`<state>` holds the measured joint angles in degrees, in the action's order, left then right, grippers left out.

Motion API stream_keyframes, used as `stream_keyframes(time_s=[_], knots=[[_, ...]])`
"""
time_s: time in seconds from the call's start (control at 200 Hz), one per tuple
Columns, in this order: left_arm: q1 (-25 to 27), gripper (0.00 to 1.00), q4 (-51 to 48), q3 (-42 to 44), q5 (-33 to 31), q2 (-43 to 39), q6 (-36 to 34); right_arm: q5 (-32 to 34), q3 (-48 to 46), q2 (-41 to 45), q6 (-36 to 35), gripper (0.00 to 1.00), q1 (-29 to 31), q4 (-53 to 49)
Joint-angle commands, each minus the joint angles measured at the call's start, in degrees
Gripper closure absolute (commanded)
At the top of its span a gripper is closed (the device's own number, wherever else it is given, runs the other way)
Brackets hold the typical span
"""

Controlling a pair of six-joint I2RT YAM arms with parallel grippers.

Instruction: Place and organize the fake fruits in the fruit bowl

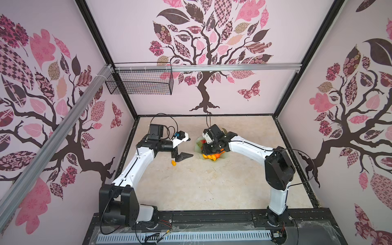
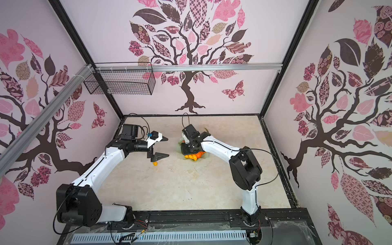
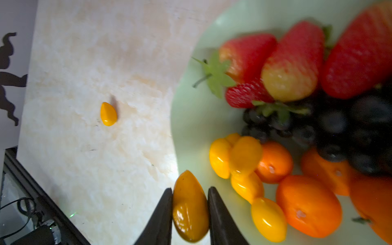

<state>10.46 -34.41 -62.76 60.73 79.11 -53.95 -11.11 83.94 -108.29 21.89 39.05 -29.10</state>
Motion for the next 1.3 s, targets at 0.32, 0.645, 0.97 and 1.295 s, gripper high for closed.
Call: stream_keyframes(time_s=[0.32, 0.645, 0.97, 1.295], knots=[[7.9, 0.01, -2.1, -0.2, -4.8, 1.5, -1.9, 1.9, -6.4, 6.1, 0.3, 0.68, -1.5, 2.6], [7.8, 0.01, -3.1, -0.1, -7.0, 1.2, -2.6, 0.5, -4.8, 4.2, 0.0, 0.60, -1.5, 1.8], [2.9, 0.01, -2.0, 0.5, -5.2, -1.4, -2.8, -0.6, -2.2, 6.3, -1.1, 0.59, -1.4, 2.1], [-10.1, 0.01, -4.3, 0.4, -1.2, -3.9, -6.0, 1.4, 4.7, 0.5, -1.1, 0.58, 5.2, 0.8]])
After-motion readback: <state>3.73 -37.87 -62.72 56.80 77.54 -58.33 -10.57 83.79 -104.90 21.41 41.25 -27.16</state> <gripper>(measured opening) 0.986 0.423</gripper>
